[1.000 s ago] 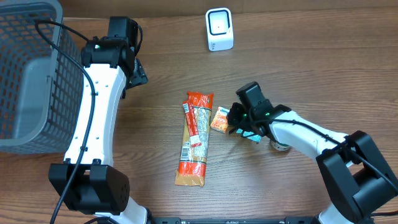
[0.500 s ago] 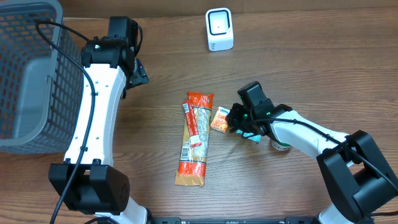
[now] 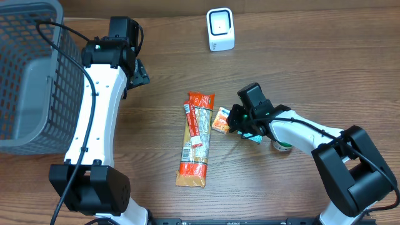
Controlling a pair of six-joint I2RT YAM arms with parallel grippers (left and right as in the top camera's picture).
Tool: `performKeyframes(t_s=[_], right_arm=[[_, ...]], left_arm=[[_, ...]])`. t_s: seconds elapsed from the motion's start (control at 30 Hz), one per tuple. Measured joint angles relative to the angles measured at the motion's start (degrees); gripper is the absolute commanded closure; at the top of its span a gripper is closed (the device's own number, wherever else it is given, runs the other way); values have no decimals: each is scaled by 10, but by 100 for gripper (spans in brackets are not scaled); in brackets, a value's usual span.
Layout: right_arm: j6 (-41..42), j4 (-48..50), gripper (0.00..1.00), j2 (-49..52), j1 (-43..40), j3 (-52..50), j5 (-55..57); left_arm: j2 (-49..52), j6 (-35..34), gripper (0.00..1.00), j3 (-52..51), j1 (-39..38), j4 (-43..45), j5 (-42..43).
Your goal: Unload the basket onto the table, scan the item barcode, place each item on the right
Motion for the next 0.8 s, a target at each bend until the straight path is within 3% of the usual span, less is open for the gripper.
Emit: performKeyframes(t_s=[0.23, 0.43, 0.63, 0.8], right_arm=[[-14, -7, 96, 0, -4, 2, -14], [-101, -63, 96, -5, -36, 23, -66], [-199, -229, 96, -29, -42, 144, -33], [-290, -363, 96, -43, -12, 265, 99]], left_arm=[[0, 0, 0, 0, 0, 0, 0], [0, 0, 0, 0, 0, 0, 0], [0, 0, 0, 0, 0, 0, 2], [0, 0, 0, 0, 0, 0, 2]])
